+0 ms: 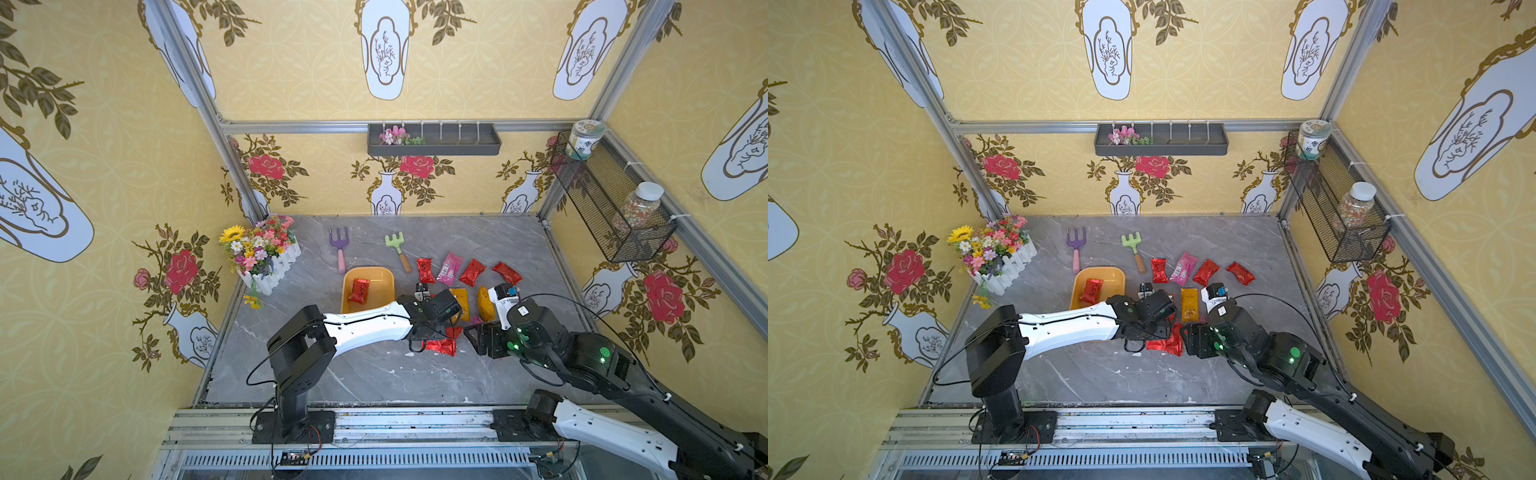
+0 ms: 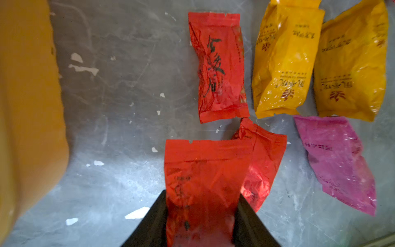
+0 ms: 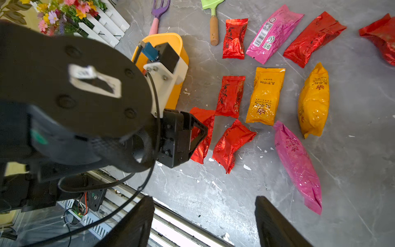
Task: Take the tea bags out of the storage box
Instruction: Place the tea bag at the center of the board.
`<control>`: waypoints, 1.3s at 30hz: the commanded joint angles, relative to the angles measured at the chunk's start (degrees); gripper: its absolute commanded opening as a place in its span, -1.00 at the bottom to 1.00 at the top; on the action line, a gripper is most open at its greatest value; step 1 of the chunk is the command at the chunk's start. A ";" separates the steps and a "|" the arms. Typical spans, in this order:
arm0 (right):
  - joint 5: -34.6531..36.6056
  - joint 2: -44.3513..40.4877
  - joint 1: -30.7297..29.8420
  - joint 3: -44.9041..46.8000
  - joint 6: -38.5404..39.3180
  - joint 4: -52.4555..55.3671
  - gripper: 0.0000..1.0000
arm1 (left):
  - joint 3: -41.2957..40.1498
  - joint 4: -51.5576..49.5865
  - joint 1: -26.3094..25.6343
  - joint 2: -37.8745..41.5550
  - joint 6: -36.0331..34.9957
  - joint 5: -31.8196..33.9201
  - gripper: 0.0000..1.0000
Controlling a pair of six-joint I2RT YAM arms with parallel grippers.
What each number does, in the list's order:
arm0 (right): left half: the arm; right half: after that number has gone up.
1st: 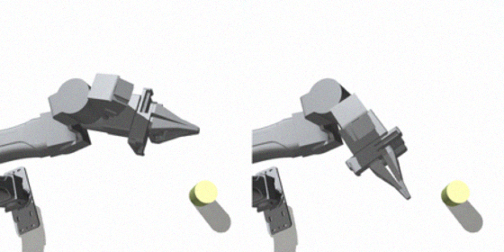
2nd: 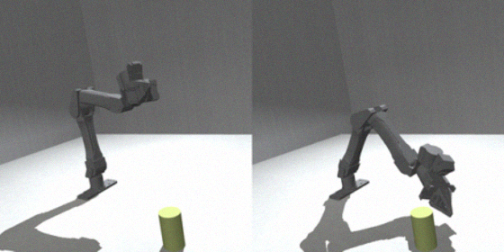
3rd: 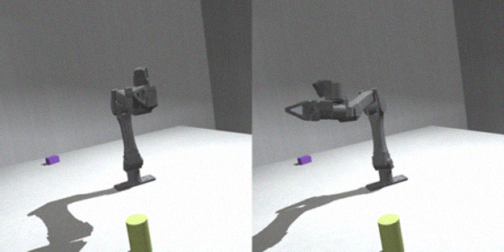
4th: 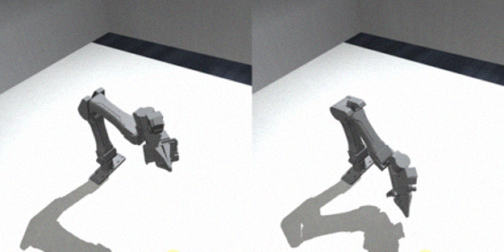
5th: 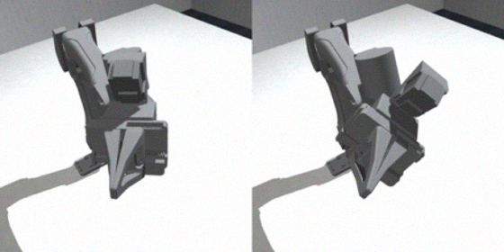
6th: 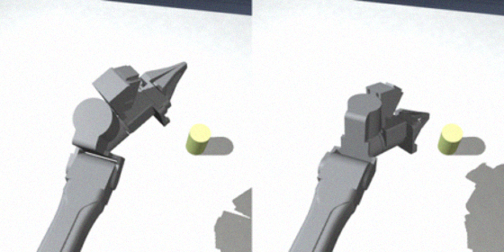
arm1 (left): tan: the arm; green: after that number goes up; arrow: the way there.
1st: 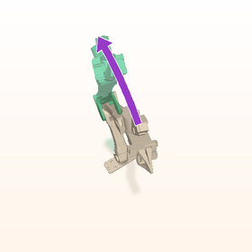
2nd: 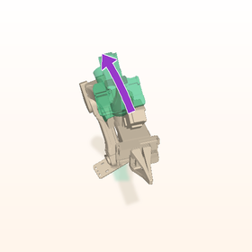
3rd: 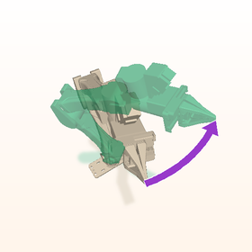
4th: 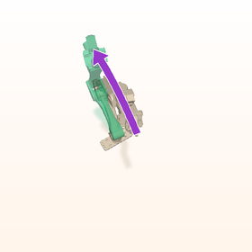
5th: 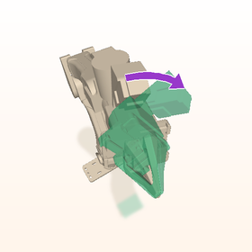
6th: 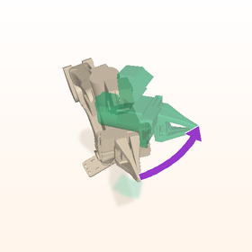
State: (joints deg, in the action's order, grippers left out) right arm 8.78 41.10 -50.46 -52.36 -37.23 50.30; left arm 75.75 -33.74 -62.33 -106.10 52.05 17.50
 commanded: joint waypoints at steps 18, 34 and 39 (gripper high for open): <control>1.07 8.16 0.05 -6.29 3.13 -4.91 0.64 | -2.63 -0.74 -0.06 12.30 1.87 2.55 0.67; -9.36 40.49 -0.73 -20.35 1.30 -24.50 0.57 | -26.97 -0.20 26.56 50.35 -1.07 -2.82 0.89; -10.97 53.12 -1.26 -29.34 -0.33 -27.13 0.56 | -31.15 0.74 38.53 55.29 -4.25 -8.51 0.96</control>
State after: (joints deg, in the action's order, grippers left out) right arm -0.43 90.15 -51.51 -78.41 -35.99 27.92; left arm 46.26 -33.91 -28.12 -52.29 50.65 13.82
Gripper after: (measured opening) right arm 0.781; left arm 0.972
